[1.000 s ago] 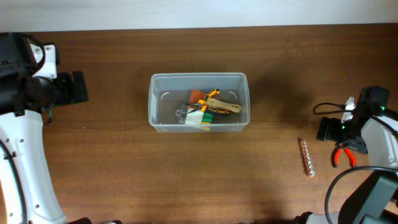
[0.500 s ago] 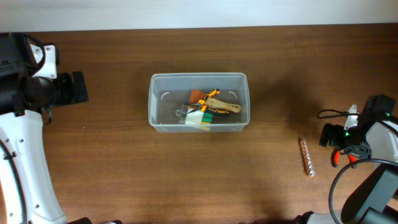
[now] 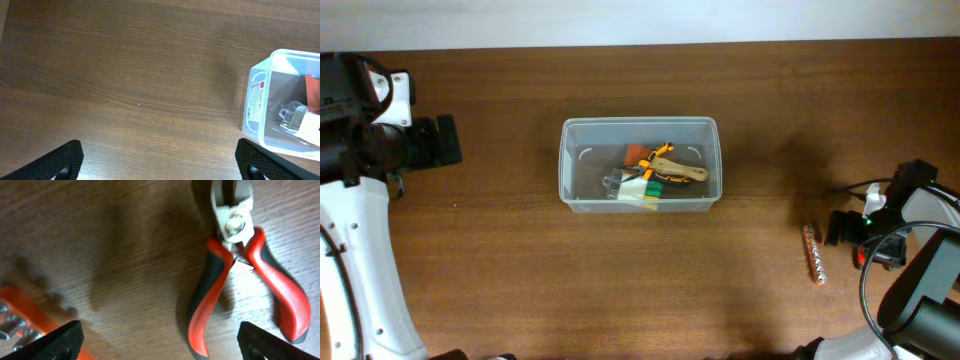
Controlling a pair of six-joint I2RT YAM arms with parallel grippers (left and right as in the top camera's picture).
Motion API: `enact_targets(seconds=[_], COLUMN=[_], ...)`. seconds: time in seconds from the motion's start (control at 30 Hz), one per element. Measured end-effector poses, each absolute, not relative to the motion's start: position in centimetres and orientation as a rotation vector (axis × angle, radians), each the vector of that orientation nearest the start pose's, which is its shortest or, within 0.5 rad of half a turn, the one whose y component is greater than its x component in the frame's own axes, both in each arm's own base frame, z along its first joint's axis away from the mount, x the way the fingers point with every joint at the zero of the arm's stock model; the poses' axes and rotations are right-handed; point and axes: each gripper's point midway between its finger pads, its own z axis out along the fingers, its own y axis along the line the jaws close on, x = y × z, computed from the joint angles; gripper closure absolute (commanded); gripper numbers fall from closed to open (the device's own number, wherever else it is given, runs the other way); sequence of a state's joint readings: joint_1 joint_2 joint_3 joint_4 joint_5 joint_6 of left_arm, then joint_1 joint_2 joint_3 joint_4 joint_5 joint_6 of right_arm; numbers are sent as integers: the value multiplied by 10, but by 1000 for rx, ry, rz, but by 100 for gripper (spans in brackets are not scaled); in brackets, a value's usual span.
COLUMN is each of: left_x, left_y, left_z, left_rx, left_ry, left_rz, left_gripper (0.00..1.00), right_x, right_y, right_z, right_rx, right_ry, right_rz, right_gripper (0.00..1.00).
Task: Pack container
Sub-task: 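Lower the right gripper and grasp the red-handled cutters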
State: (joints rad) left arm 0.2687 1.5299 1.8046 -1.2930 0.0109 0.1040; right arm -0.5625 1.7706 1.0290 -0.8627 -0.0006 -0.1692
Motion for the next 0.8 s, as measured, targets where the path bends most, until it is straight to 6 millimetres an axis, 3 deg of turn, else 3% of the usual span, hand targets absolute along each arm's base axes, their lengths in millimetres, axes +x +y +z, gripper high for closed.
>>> enact_targets(seconds=[0.8], left_x=[345], left_y=[93], left_z=[292], left_rx=[-210], left_ry=[2586], left_rz=[122], left_gripper=[1], right_x=[247], right_y=[-160], right_z=[-4], right_rx=[593], right_ry=[3109], right_rz=[-16], right_gripper=[1])
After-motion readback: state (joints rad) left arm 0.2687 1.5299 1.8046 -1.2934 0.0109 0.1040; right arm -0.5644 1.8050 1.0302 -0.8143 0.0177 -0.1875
